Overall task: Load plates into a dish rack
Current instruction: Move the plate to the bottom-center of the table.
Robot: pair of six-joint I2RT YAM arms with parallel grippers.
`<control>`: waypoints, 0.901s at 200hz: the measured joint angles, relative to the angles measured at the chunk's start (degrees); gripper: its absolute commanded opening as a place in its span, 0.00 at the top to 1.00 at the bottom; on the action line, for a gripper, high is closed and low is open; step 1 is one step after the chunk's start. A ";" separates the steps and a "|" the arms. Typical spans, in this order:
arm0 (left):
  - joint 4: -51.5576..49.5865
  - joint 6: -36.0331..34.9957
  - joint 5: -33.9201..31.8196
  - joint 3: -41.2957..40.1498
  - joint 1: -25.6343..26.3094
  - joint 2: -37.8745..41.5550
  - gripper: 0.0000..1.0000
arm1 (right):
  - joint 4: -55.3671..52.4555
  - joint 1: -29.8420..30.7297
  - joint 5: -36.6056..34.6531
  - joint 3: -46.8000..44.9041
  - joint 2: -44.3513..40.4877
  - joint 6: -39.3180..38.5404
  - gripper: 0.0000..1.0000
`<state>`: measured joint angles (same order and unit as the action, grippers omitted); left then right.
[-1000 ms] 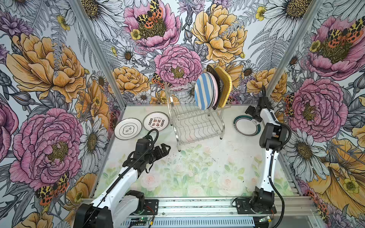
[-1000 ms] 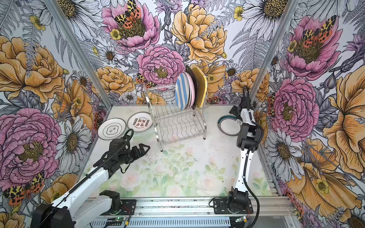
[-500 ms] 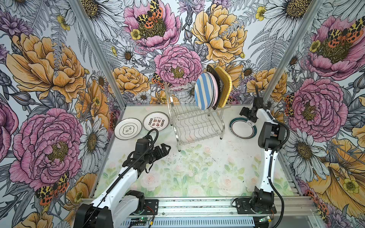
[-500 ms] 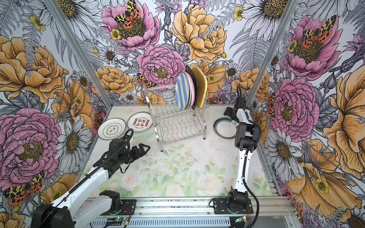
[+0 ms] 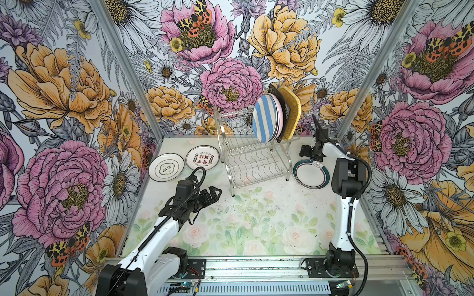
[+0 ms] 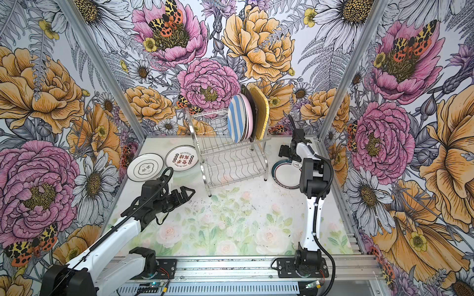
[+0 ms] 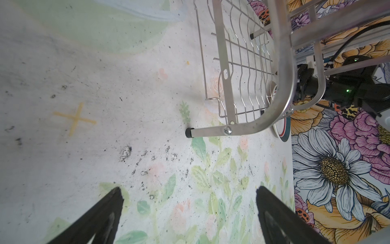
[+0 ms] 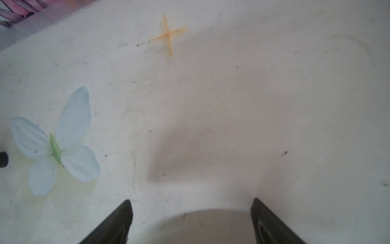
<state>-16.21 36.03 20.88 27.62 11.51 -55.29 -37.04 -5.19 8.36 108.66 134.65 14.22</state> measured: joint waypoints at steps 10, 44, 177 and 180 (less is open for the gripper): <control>0.13 0.00 0.07 0.00 -0.02 0.00 0.01 | 0.15 0.48 -0.39 -2.27 -1.51 -0.50 0.13; 0.20 0.00 0.26 0.00 -0.02 0.07 0.01 | 0.26 1.88 -1.27 -10.51 -6.71 -1.70 0.14; 2.34 0.22 1.31 -0.33 -0.02 0.70 0.02 | 1.01 8.15 -2.08 -38.51 -26.34 0.02 0.17; 2.36 0.22 1.31 -0.33 -0.02 0.76 0.02 | 1.01 8.28 -2.03 -38.88 -26.64 0.15 0.17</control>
<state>-13.85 36.25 22.20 27.29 11.49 -54.52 -36.03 3.09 6.33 69.78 108.01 14.37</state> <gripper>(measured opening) 0.986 0.835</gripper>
